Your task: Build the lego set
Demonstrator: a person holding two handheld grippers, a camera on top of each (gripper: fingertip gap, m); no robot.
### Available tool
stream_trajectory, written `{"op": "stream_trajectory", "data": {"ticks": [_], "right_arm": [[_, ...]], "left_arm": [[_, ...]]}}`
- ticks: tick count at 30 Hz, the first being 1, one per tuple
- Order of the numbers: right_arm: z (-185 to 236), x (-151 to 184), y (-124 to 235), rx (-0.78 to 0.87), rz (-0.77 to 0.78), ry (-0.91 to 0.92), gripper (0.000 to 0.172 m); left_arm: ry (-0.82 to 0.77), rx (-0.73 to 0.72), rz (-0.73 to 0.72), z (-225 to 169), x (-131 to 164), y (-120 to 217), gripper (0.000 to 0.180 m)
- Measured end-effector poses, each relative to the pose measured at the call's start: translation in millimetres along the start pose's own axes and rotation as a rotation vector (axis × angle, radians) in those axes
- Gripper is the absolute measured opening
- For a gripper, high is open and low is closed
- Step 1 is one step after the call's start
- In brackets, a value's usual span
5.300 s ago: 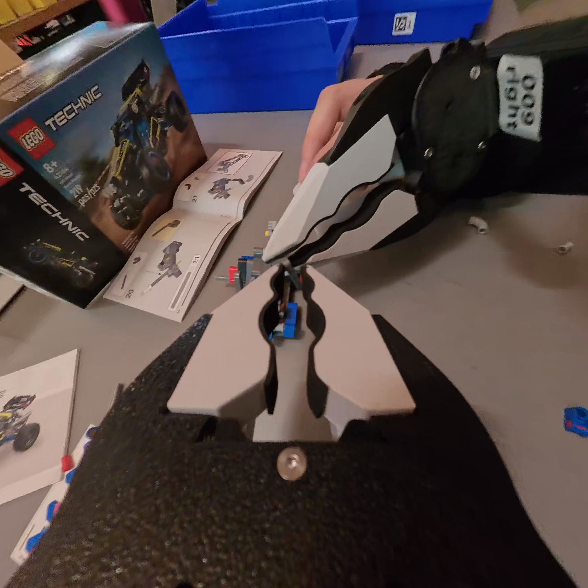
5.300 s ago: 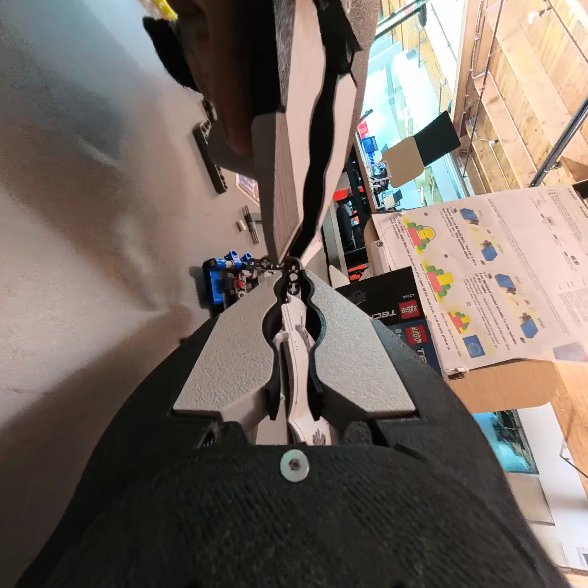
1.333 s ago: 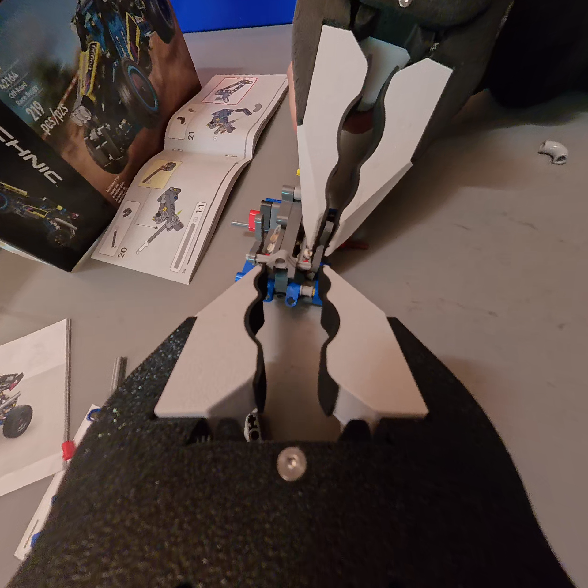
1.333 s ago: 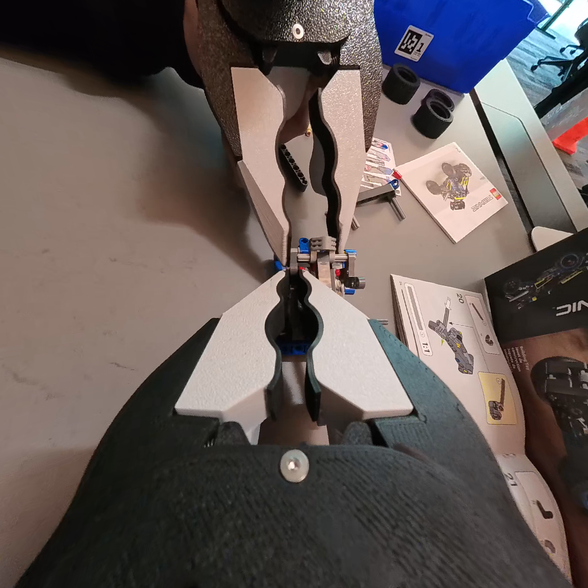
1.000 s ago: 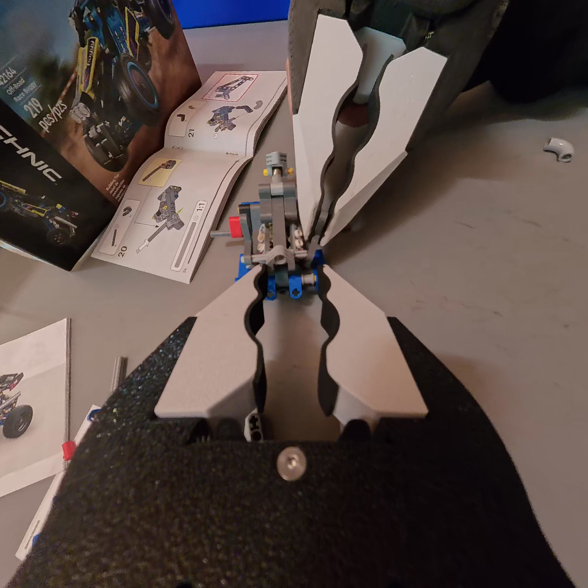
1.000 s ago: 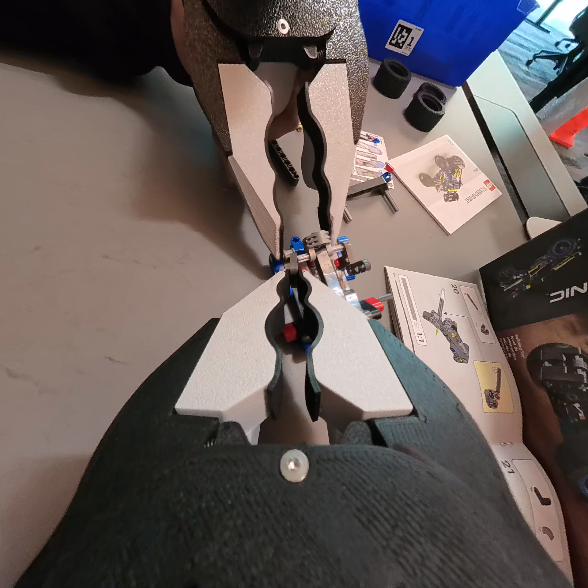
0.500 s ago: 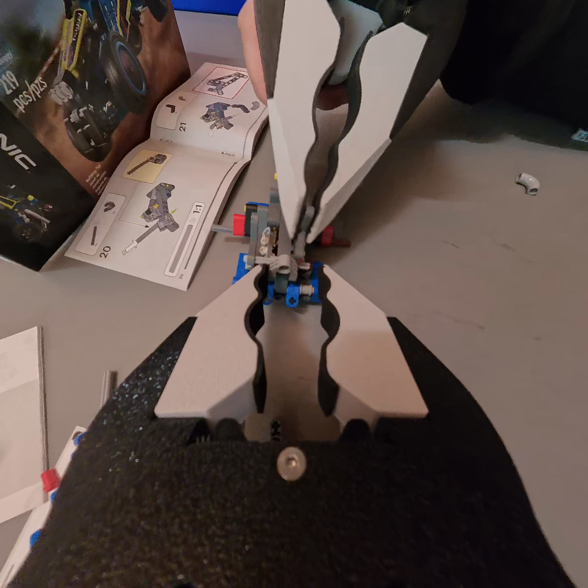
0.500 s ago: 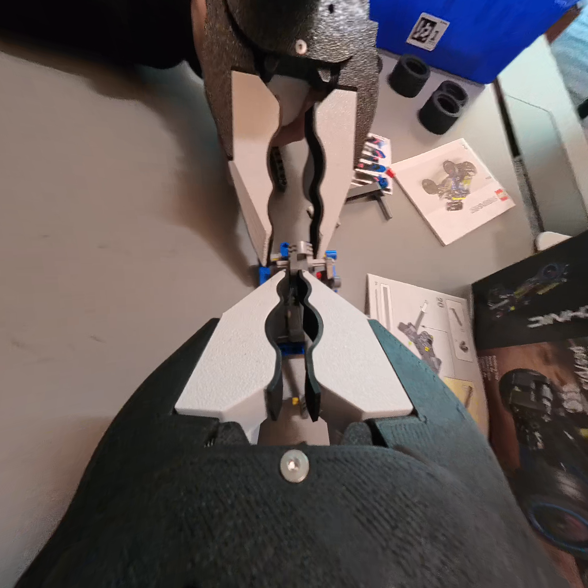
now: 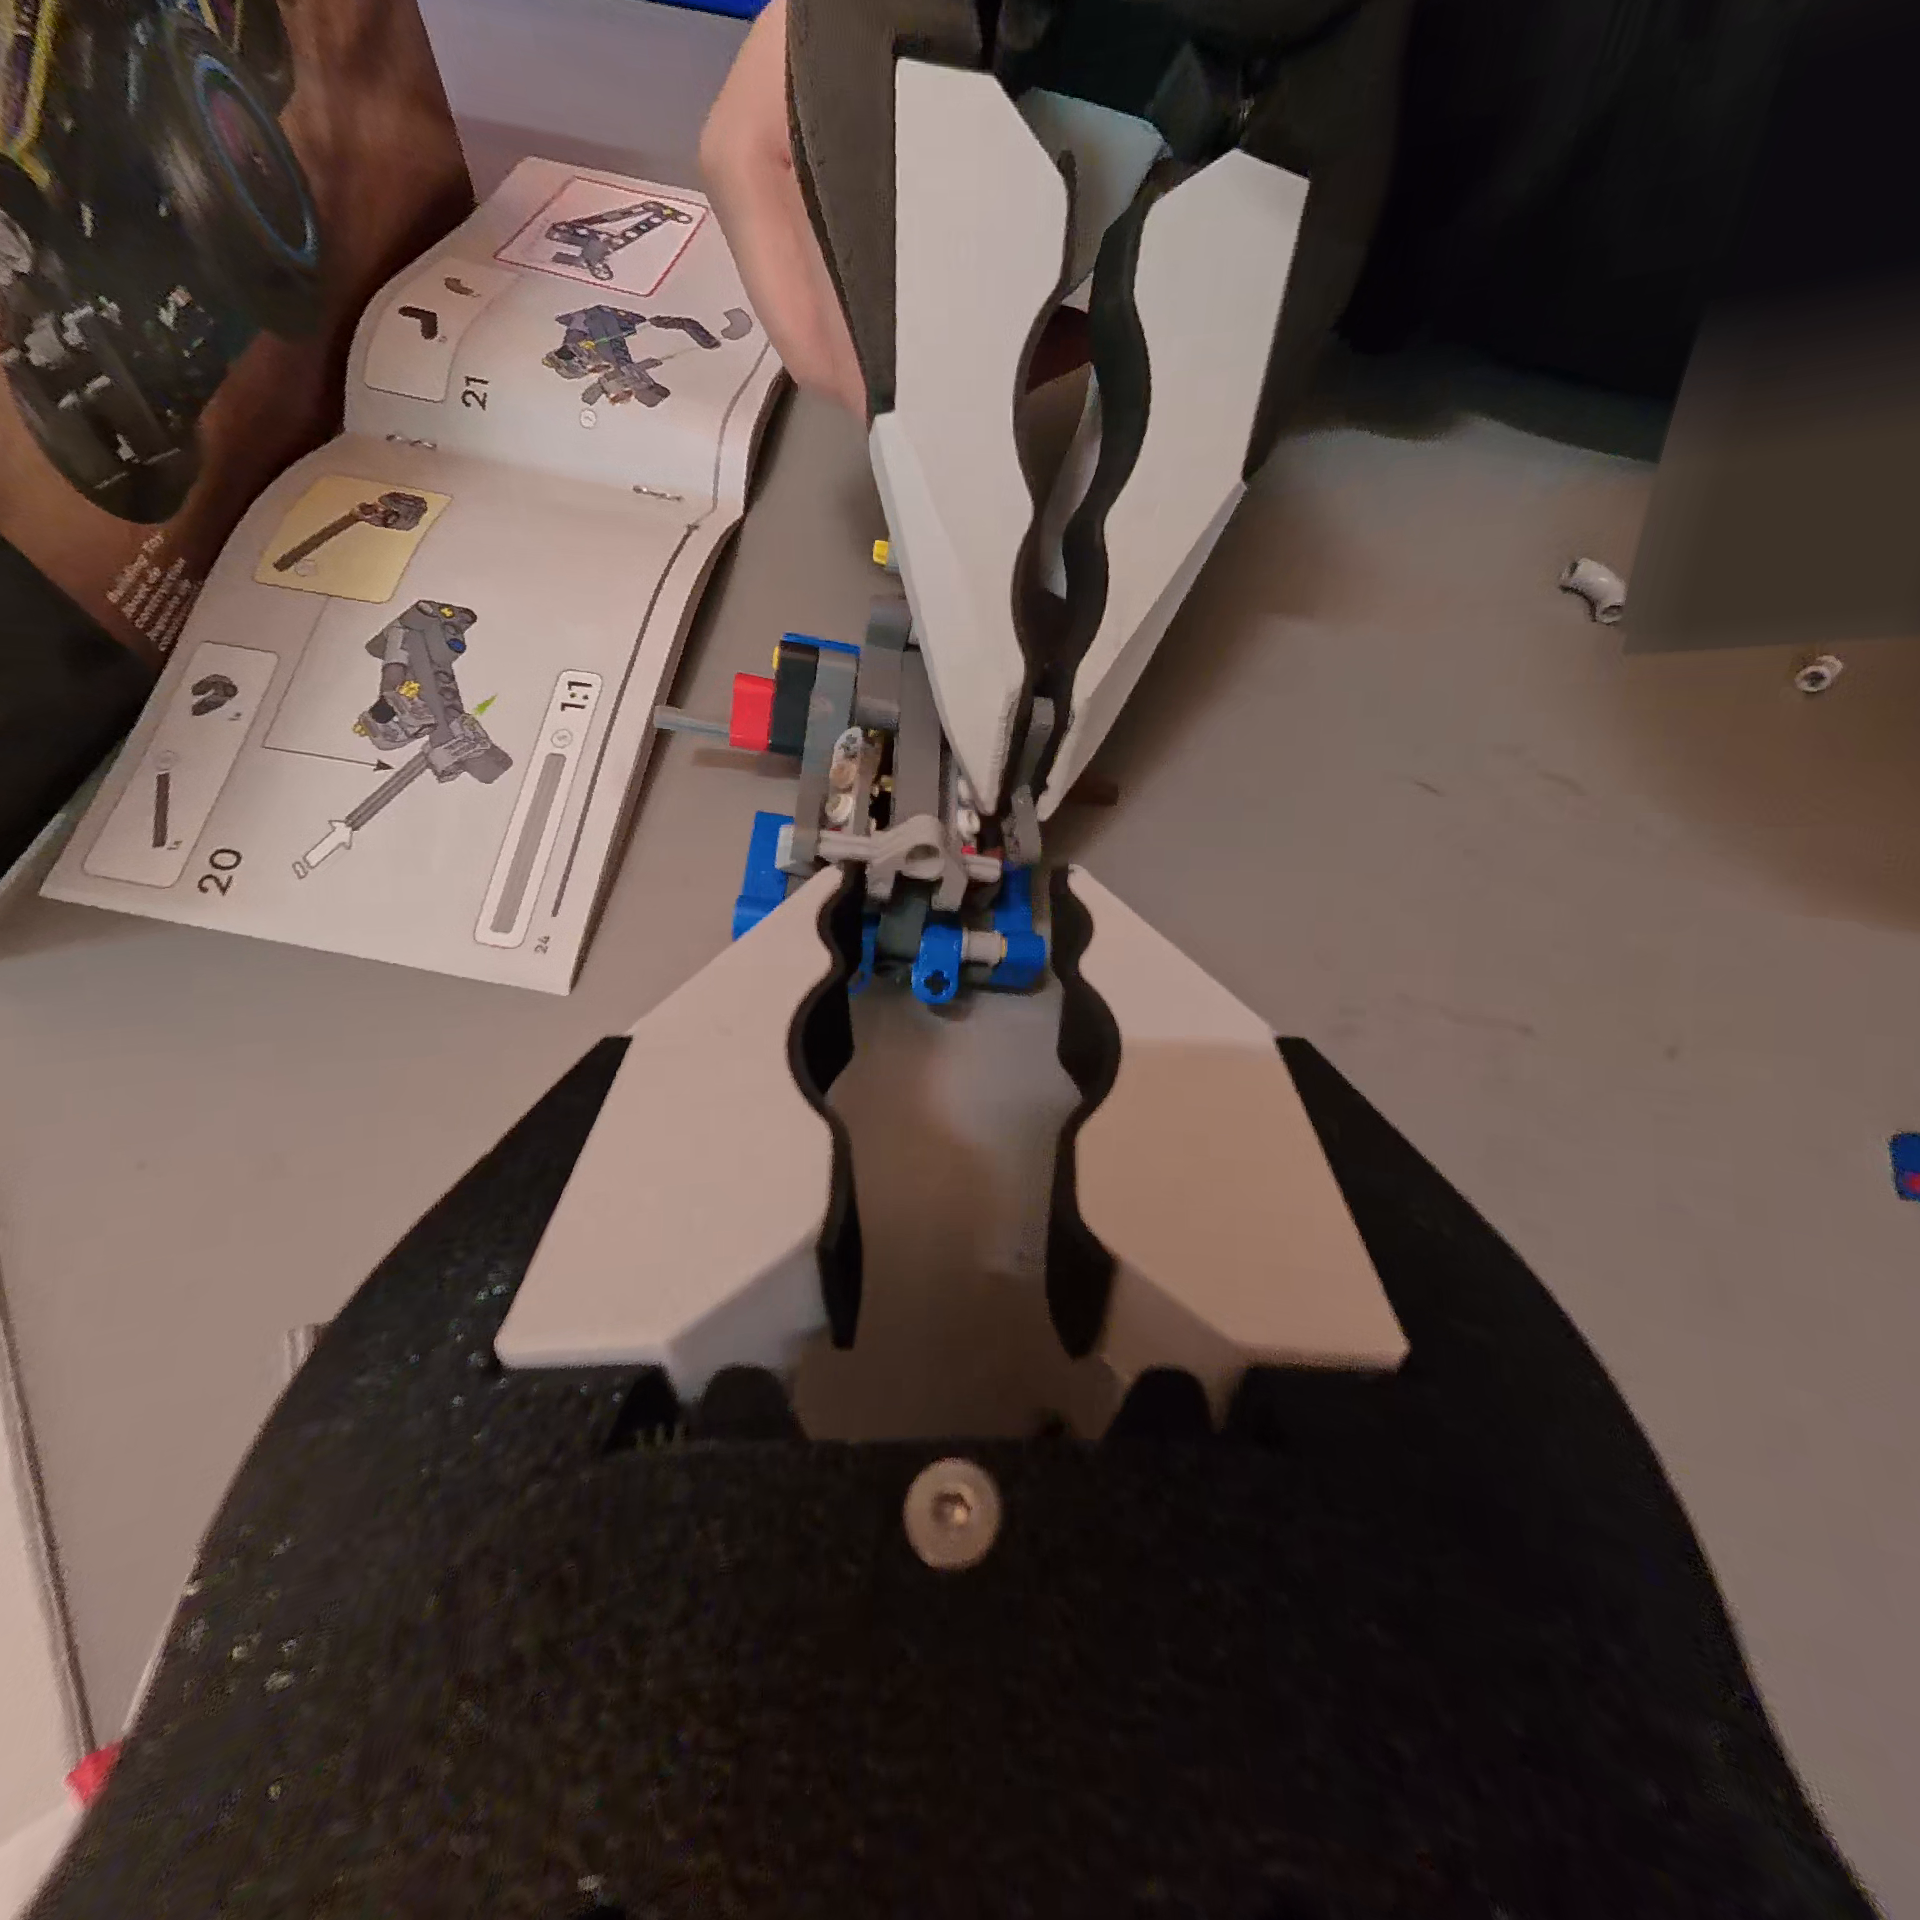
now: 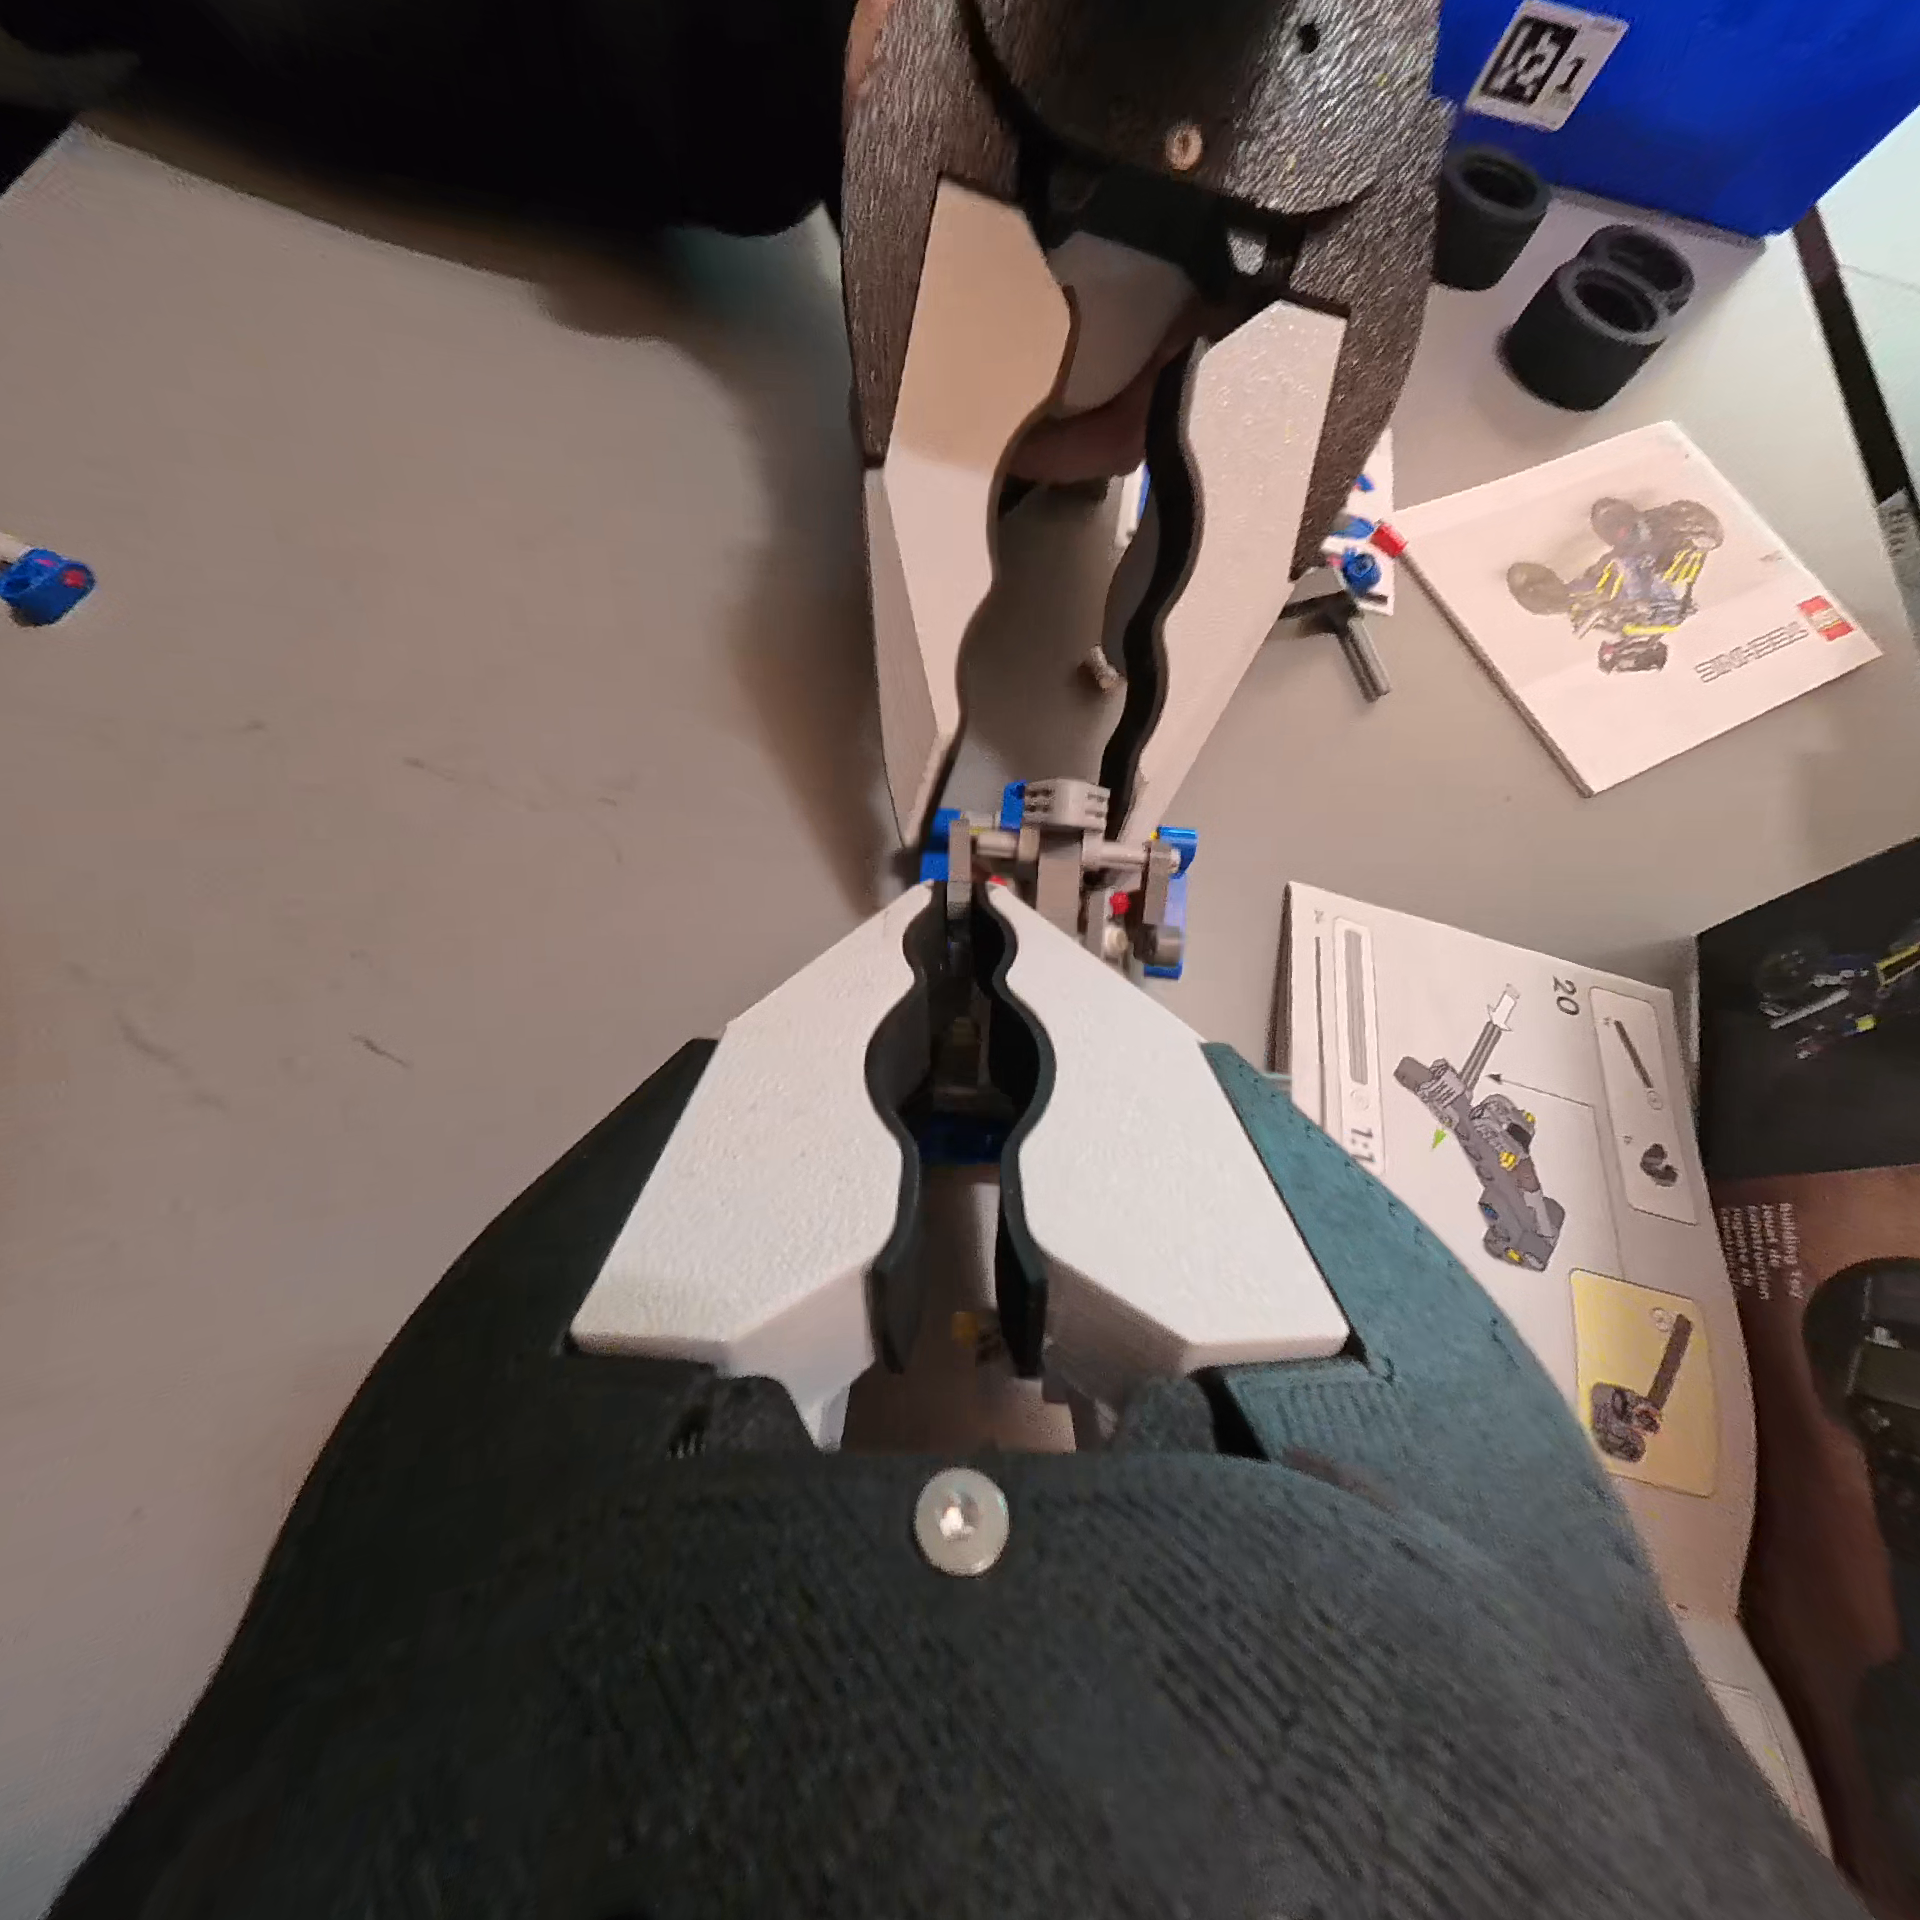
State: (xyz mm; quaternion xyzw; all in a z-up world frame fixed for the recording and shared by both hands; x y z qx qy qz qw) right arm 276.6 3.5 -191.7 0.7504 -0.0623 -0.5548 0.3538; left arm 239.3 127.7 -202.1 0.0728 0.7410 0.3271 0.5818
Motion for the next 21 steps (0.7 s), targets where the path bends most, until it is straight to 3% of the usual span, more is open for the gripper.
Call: {"op": "stream_trajectory", "data": {"ticks": [4, 11, 21], "right_arm": [[1.0, 0.3, 0.2, -0.022, 0.035, -0.023, 0.0], [-3.5, -2.8, 0.3, 0.029, 0.083, -0.107, 0.0], [-9.1, 2.2, 0.3, 0.033, 0.05, -0.15, 0.0]], "left_arm": [[0.031, 0.024, 0.009, 4.6, -3.4, -1.5, 0.036], [0.022, 0.006, 0.007, 6.9, -5.0, -2.9, 0.026], [0.001, -0.048, -0.011, 11.6, -4.3, -3.3, 0.024]]}}
Point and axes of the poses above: each gripper's, where its closed fingertips meet, y back along the fingers, x out of its underside, z = x × y across the jaws, the point moved 8 cm from there along y, back along the fingers
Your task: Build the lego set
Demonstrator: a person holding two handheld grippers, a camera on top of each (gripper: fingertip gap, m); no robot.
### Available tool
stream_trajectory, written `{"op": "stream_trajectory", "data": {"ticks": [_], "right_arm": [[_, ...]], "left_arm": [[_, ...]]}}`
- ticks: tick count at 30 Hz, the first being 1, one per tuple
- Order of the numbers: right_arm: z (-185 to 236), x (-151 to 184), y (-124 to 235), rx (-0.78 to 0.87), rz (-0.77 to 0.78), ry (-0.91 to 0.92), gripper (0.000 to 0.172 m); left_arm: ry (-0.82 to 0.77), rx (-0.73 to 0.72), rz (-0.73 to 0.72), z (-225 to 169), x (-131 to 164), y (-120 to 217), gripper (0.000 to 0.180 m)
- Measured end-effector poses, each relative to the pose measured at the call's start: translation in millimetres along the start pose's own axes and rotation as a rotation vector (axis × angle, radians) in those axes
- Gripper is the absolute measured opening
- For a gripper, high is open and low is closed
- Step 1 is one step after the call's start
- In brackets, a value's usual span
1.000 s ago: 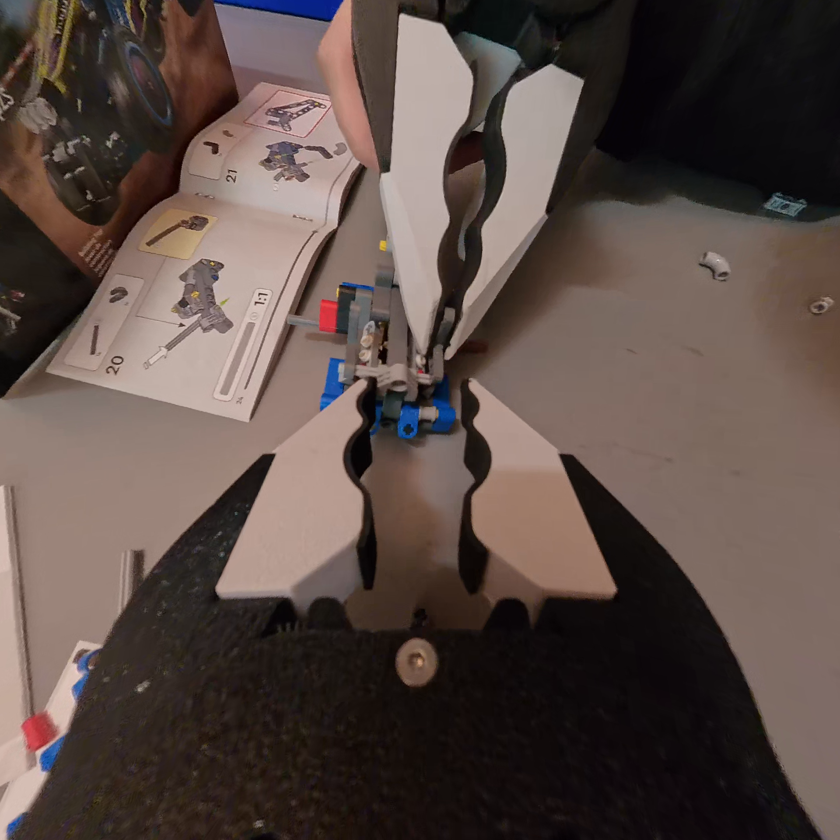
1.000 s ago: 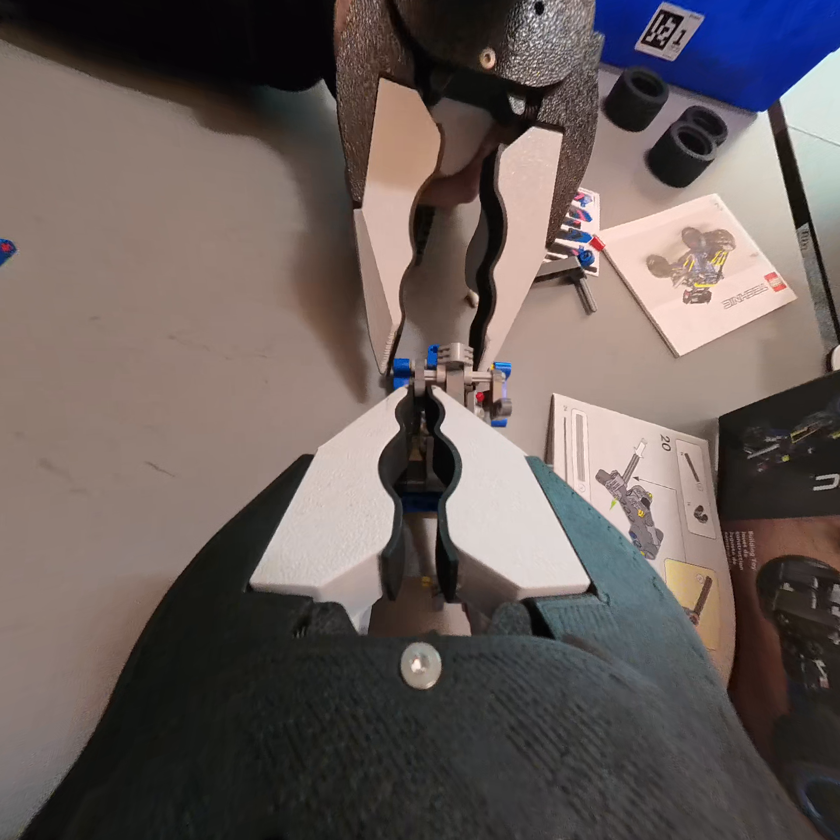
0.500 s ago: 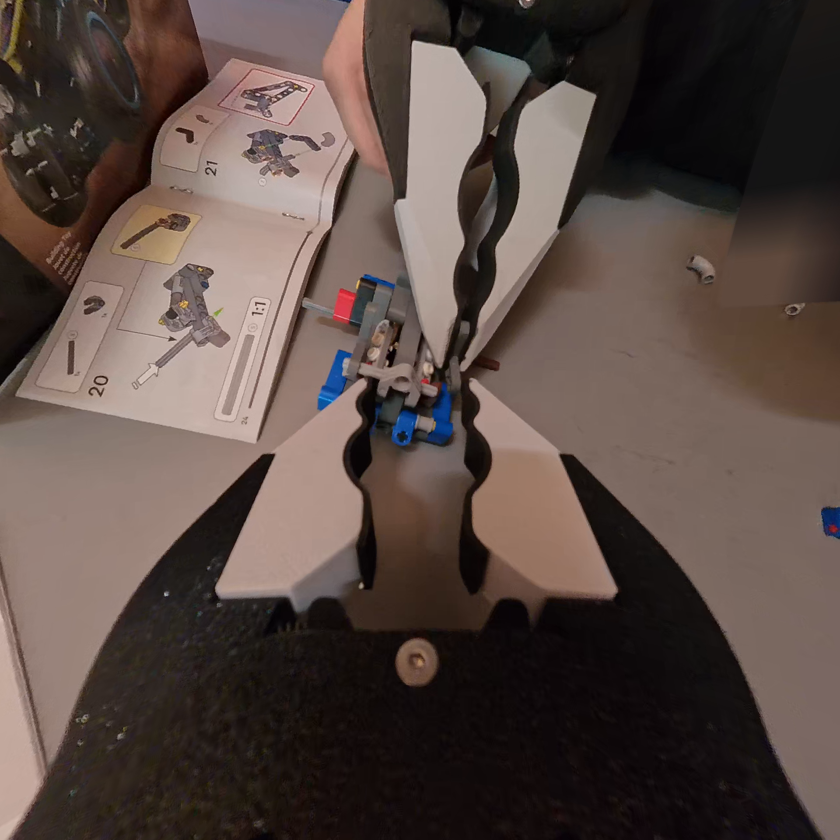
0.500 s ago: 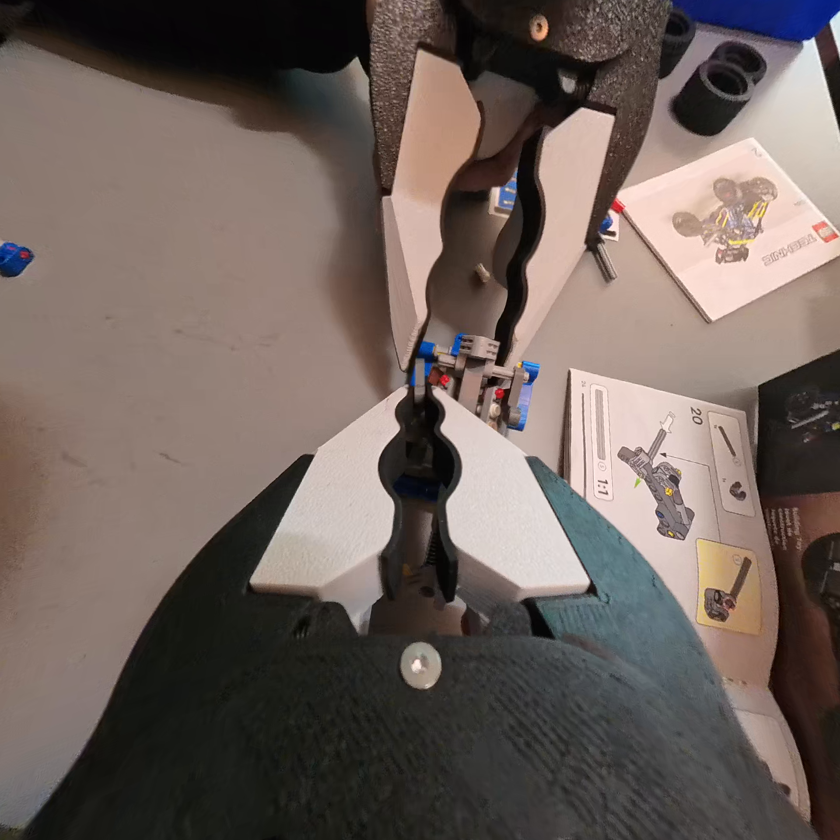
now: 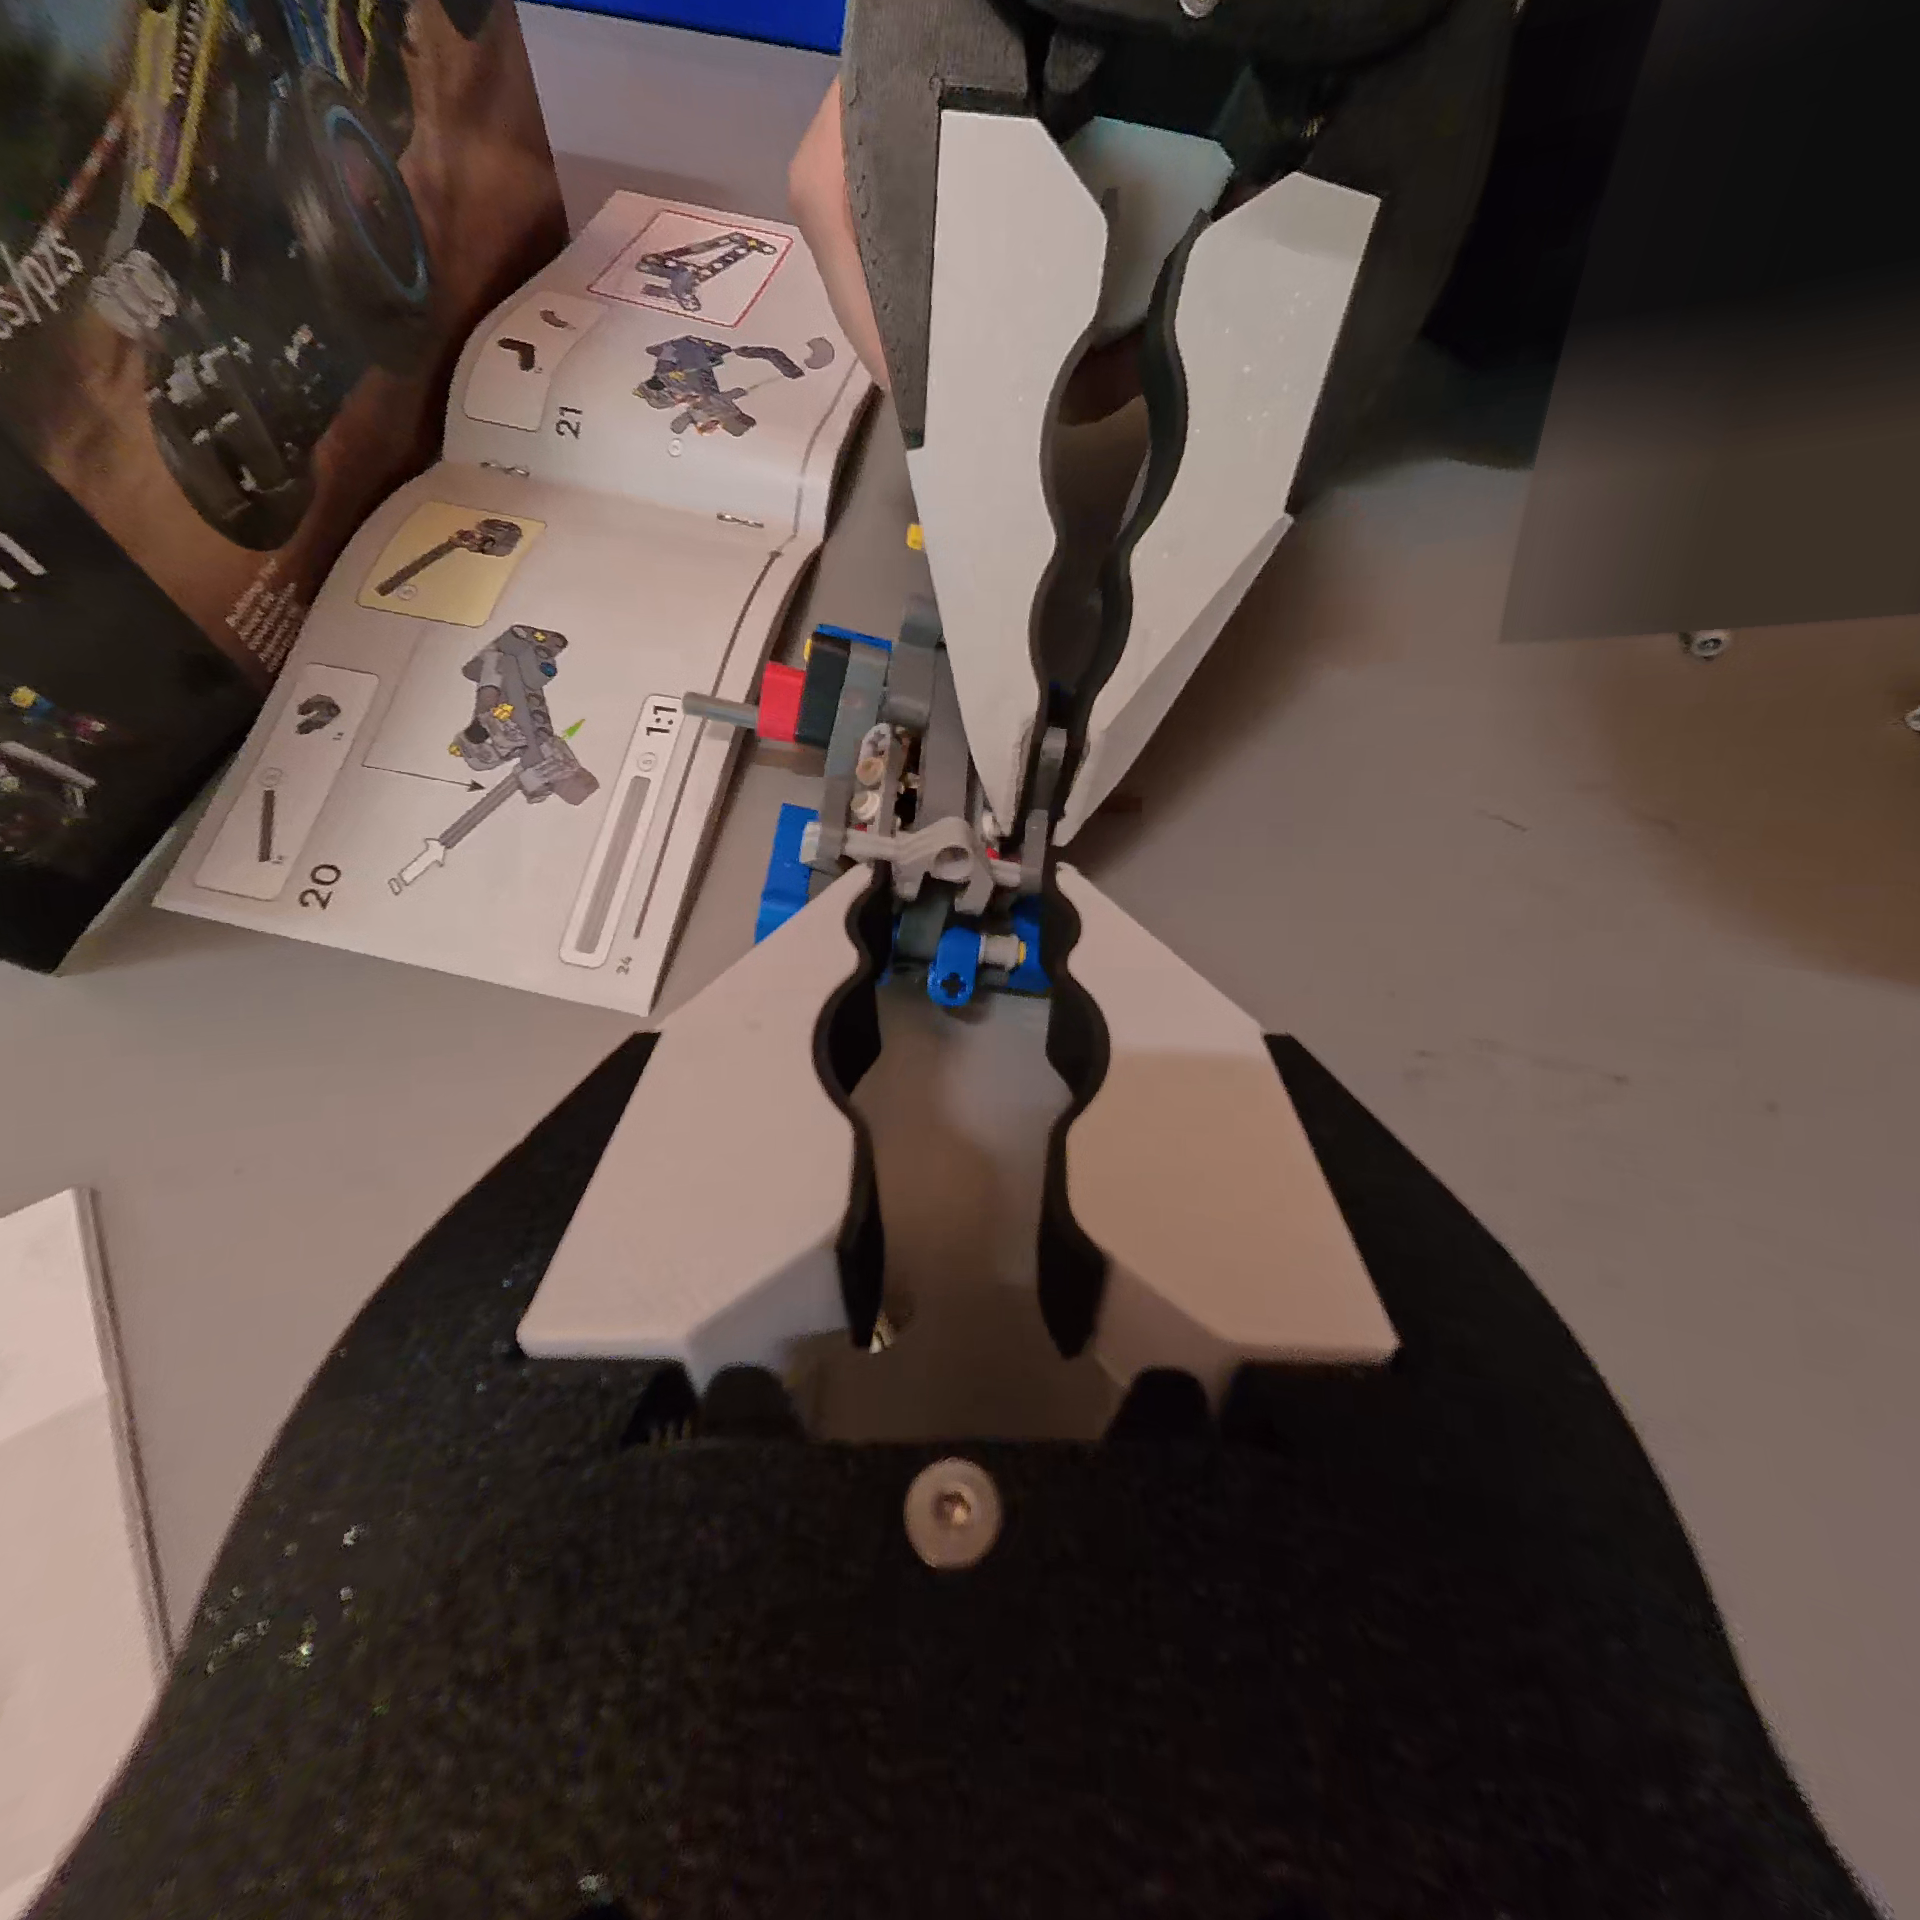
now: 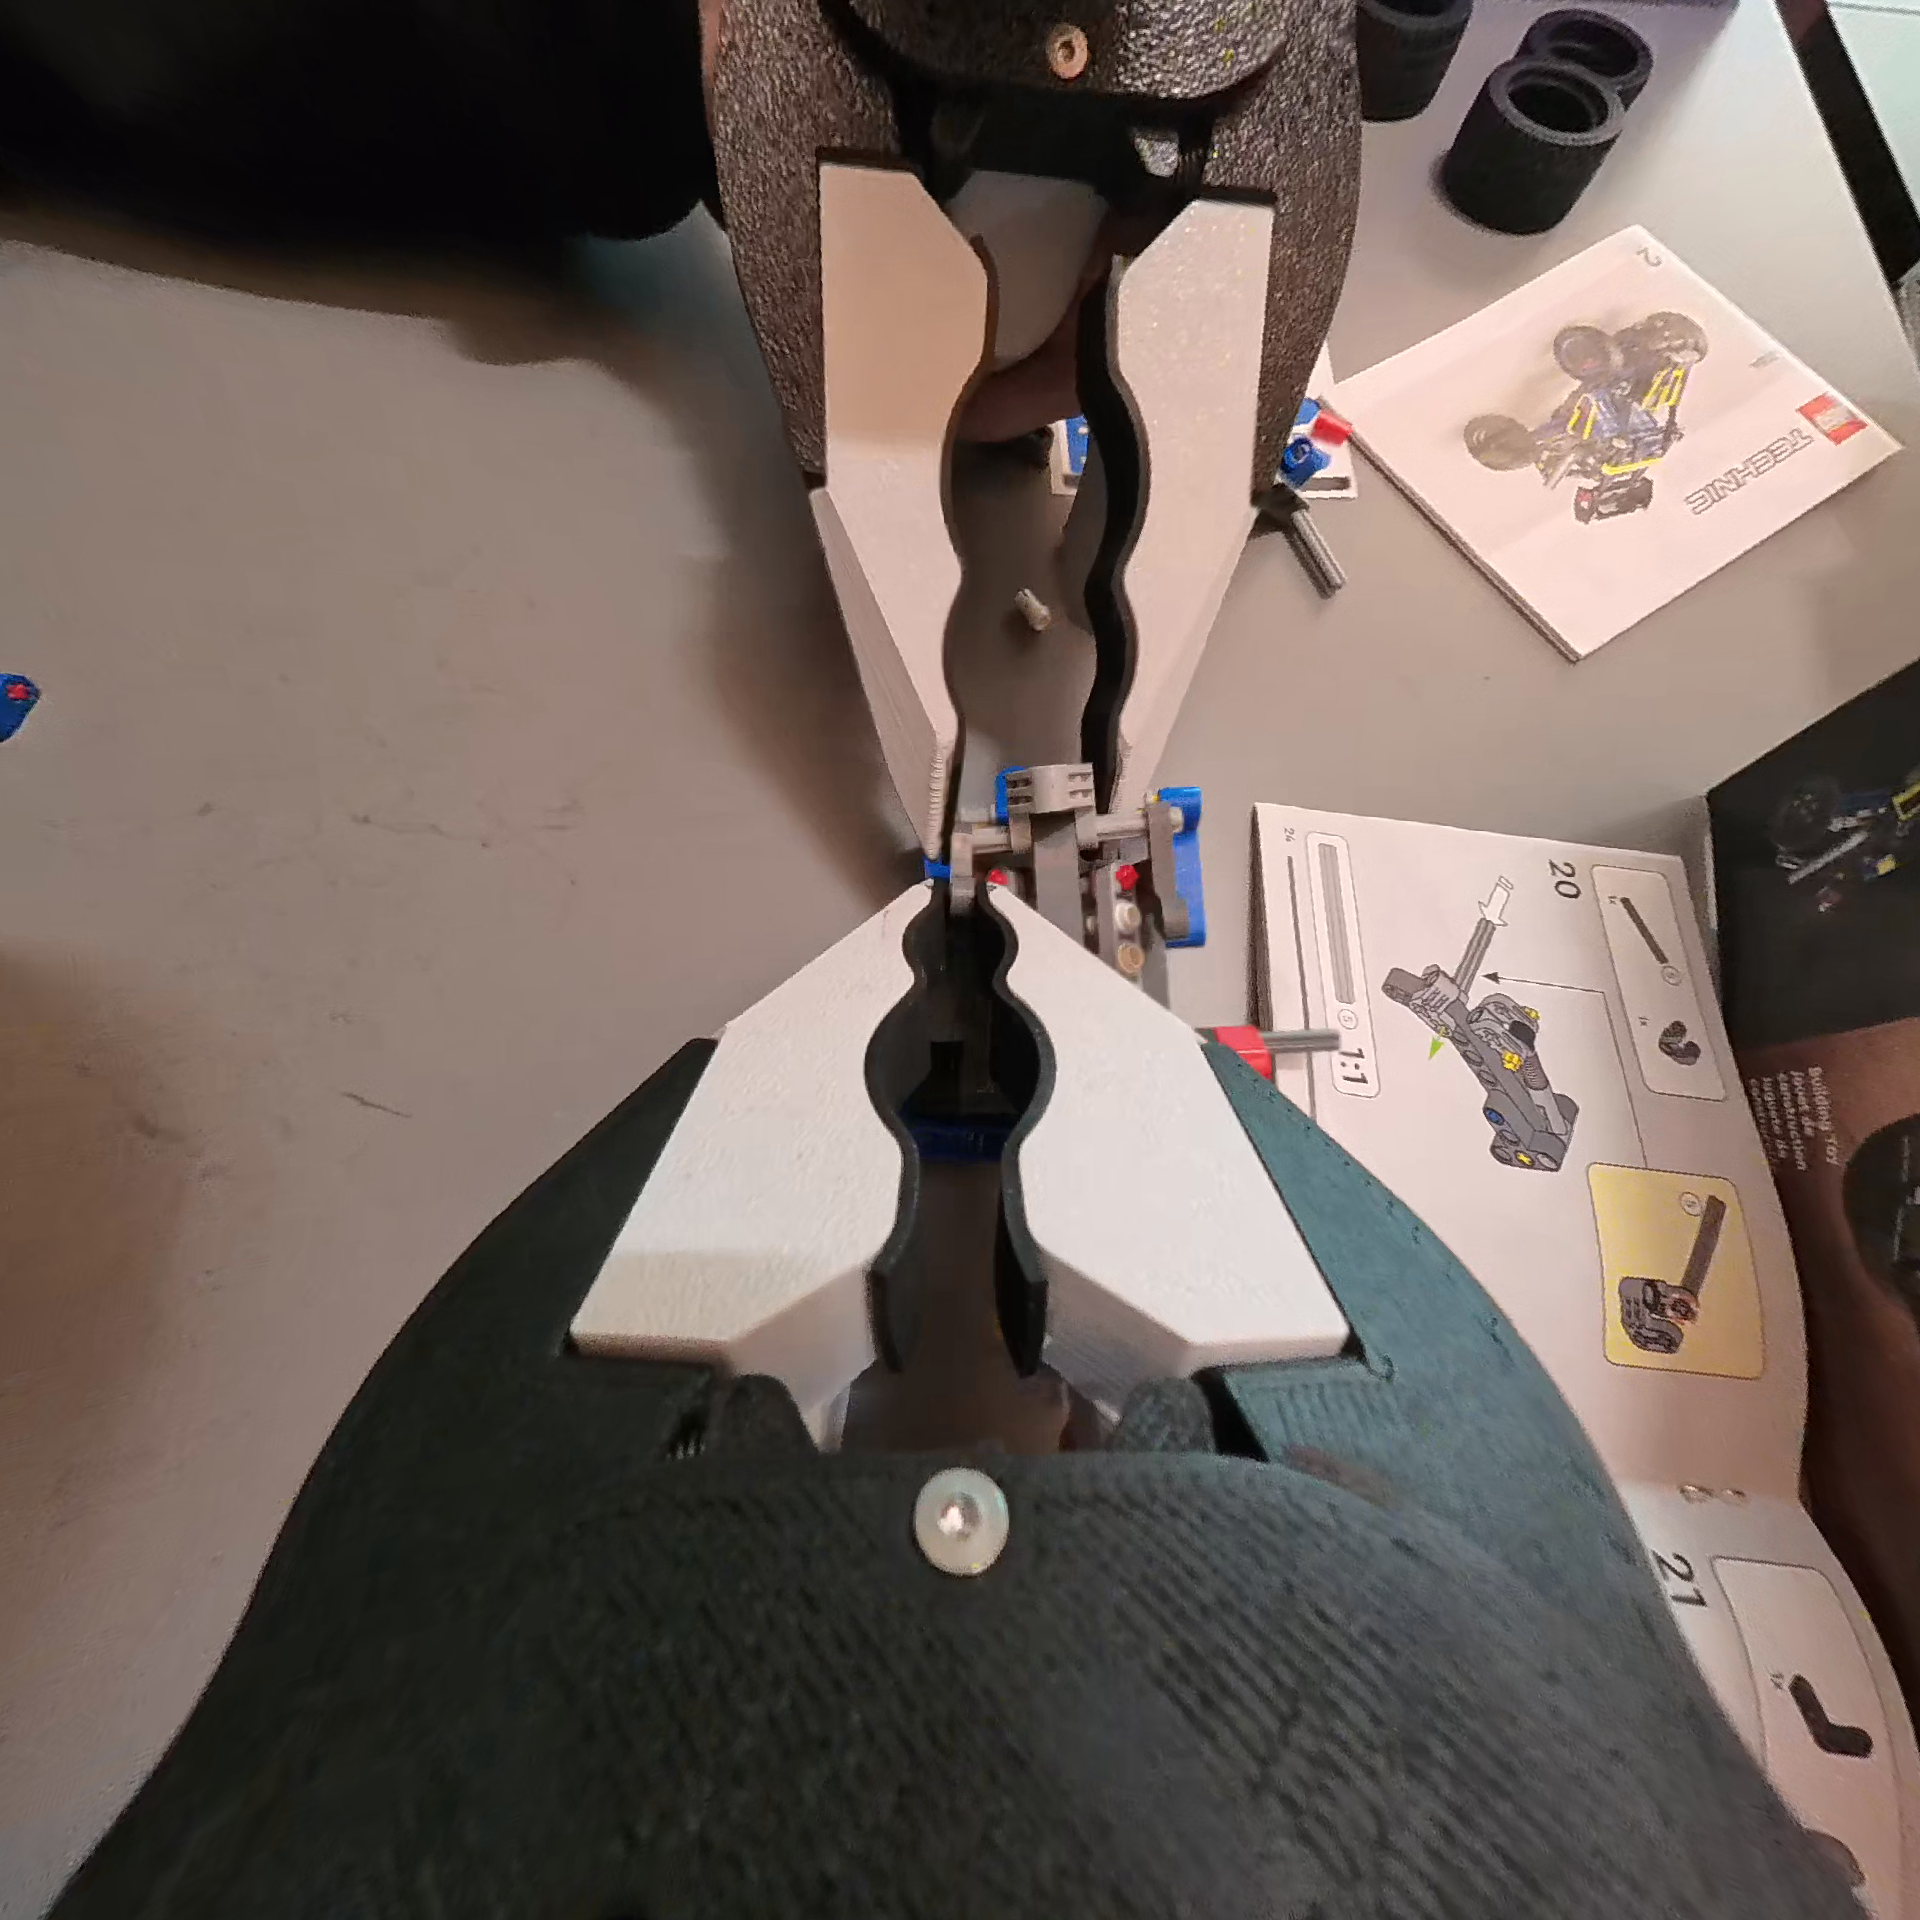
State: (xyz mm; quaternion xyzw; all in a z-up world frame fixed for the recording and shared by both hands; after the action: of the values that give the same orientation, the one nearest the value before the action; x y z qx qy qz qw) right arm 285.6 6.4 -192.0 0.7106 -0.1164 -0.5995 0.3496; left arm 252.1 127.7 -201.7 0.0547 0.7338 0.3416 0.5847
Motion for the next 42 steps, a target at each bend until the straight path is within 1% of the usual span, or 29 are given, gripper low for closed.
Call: {"op": "stream_trajectory", "data": {"ticks": [6, 14, 19, 27, 29, 30, 31, 32, 34, 35, 36, 38, 42], "right_arm": [[-0.6, 0.9, -0.3, -0.006, 0.0, -0.002, 0.001], [-1.7, 0.3, 0.3, 0.038, 0.026, 0.055, 0.003], [-2.6, -3.3, 2.0, 0.106, 0.034, 0.103, 0.008], [-2.1, -5.4, 1.9, 0.135, 0.048, 0.106, 0.01], [-1.8, -8.1, 3.0, 0.17, 0.057, 0.129, 0.023], [-5.2, -9.6, 3.9, 0.234, 0.062, 0.125, 0.03], [-5.5, -9.8, 4.3, 0.248, 0.071, 0.134, 0.037], [-6.1, -8.6, 3.6, 0.257, 0.086, 0.131, 0.038], [-6.0, -3.9, -0.4, 0.238, 0.117, 0.12, 0.046], [-6.9, -3.3, -1.4, 0.248, 0.112, 0.121, 0.042], [-7.7, -3.0, -1.3, 0.258, 0.106, 0.123, 0.033], [-8.3, -2.4, -1.3, 0.248, 0.097, 0.112, 0.032], [-8.3, -0.8, -0.2, 0.226, 0.076, 0.121, 0.031]], "left_arm": [[0.021, 0.003, 0.008, 1.3, 0.9, -1.0, 0.024], [0.017, -0.028, 0.012, 2.5, 0.5, -2.4, 0.023], [0.026, -0.041, -0.014, 4.7, 0.4, -0.3, 0.024], [0.032, -0.039, -0.01, 6.0, 2.6, 0.0, 0.024], [0.033, -0.037, -0.012, 6.1, 2.5, 0.3, 0.023], [0.032, -0.04, -0.012, 6.2, 2.6, 0.2, 0.023], [0.03, -0.049, -0.015, 6.5, 2.3, 0.4, 0.023], [0.028, -0.052, -0.015, 6.7, 2.2, 0.4, 0.023], [0.023, -0.056, -0.008, 6.7, 2.7, 0.1, 0.018], [0.015, -0.064, -0.009, 6.6, 2.7, 0.1, 0.015], [0.008, -0.059, -0.014, 5.8, 2.3, 0.2, 0.013], [0.01, -0.06, -0.015, 6.1, 2.3, 0.4, 0.007], [0.004, -0.047, -0.019, 4.6, 1.9, 0.0, 0.008]]}}
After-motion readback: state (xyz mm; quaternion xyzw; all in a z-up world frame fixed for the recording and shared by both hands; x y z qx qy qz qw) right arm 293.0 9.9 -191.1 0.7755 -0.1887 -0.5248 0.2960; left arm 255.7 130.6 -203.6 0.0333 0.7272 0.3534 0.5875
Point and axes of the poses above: each gripper's, where its closed fingertips meet, y back along the fingers, x out of its underside, z = x × y across the jaws, the point moved 8 cm from there along y, back along the fingers
